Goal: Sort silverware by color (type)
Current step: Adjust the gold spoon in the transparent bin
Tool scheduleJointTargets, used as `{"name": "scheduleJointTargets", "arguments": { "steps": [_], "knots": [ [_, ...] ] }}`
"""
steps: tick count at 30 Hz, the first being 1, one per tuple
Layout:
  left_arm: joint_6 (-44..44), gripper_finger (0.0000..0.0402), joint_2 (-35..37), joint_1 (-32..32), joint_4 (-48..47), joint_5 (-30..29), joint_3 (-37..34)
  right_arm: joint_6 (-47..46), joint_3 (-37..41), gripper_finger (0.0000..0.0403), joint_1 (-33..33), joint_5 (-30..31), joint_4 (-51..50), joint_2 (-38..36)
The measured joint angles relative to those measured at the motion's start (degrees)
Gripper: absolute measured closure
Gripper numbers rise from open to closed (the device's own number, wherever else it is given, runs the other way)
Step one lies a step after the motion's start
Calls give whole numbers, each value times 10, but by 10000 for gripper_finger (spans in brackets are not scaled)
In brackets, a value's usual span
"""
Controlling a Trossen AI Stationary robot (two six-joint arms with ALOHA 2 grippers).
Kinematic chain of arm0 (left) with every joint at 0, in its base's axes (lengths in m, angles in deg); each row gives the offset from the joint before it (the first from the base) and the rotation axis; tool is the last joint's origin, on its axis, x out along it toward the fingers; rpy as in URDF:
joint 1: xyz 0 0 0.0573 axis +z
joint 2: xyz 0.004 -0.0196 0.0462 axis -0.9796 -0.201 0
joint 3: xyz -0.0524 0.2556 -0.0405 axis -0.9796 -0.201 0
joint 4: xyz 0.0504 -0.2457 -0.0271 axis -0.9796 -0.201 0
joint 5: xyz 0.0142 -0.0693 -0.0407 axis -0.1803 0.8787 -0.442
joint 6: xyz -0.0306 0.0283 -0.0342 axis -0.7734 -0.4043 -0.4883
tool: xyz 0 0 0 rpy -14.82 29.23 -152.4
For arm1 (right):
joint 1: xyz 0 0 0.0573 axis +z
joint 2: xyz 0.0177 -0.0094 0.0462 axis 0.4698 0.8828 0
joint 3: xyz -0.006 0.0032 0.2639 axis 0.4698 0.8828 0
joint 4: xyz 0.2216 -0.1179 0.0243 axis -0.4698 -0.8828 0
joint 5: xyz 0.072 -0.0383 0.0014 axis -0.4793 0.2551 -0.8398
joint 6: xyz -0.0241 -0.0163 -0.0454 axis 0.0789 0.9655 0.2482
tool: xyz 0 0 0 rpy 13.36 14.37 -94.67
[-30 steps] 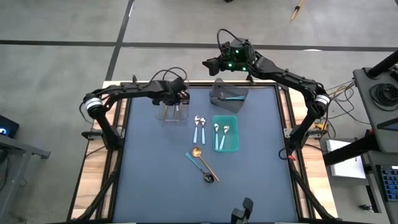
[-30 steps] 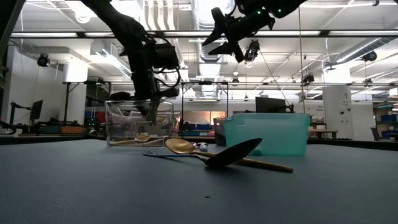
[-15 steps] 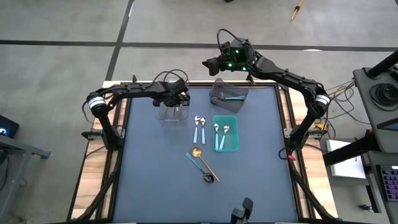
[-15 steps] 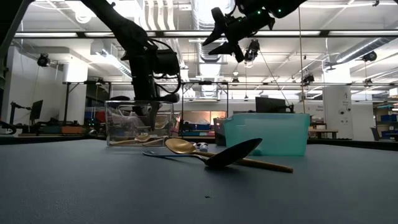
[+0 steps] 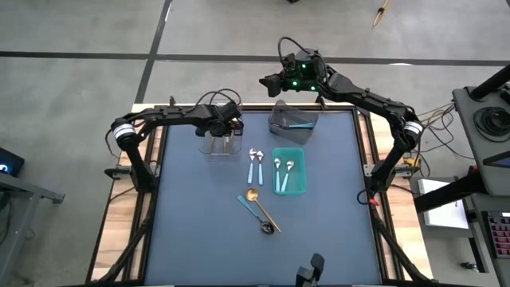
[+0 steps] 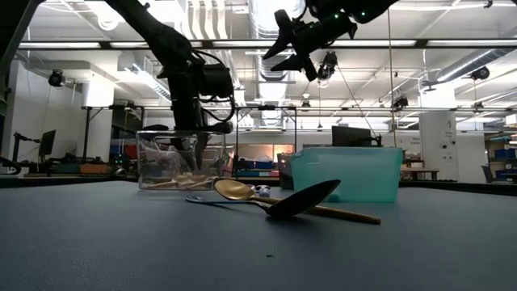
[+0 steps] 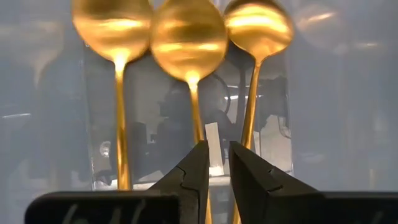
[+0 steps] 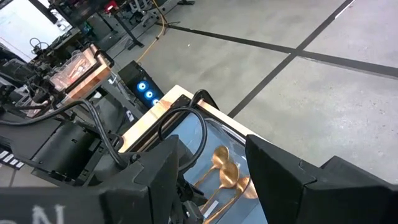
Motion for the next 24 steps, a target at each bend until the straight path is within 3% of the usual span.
{"name": "scheduleJointTargets", "arguments": {
  "steps": [7,14,18,24],
  "knots": [
    [-2,350,8,0,-5,0,0,0,0,227,0,0,0,0],
    [39,350,67,-1,-24,11,0,0,0,227,0,0,-13,-3],
    [163,350,119,-2,-23,16,0,5,0,227,0,0,-24,-8],
    [458,352,189,-17,-16,26,-2,54,0,227,0,-5,-55,-24]
  ]
}}
